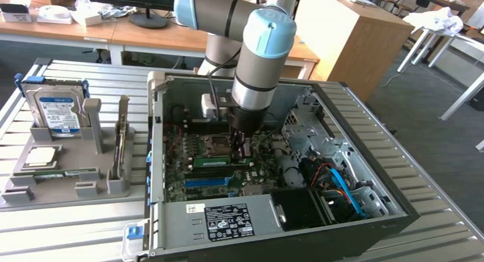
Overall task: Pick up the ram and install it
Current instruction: 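Insert the ram into the slot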
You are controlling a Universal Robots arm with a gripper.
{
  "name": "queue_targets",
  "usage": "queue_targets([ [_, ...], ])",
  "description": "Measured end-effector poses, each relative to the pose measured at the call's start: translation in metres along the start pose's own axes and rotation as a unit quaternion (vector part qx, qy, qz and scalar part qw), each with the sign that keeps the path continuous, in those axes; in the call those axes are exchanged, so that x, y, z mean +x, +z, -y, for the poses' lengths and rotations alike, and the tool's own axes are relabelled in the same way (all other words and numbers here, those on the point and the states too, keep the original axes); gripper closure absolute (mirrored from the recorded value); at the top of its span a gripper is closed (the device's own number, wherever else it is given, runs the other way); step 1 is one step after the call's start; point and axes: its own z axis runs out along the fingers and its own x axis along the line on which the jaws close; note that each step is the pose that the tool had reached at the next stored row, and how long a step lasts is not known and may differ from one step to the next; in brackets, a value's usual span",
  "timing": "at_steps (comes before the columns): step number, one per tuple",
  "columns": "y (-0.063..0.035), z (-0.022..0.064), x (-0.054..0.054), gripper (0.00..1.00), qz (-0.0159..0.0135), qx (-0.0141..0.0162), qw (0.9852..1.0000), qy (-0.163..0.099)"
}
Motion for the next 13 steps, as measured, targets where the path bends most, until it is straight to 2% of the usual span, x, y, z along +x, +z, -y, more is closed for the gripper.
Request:
queue_targets([
  [10, 0.0017, 0.0000, 0.0000, 0.88, 0.0000, 0.0001, 1.0000, 0.000],
  [12, 0.0017, 0.0000, 0.0000, 0.87, 0.0001, 0.0001, 1.0000, 0.000],
  [13, 0.0017, 0.0000, 0.0000, 0.81, 0.0001, 0.0001, 1.0000, 0.000],
])
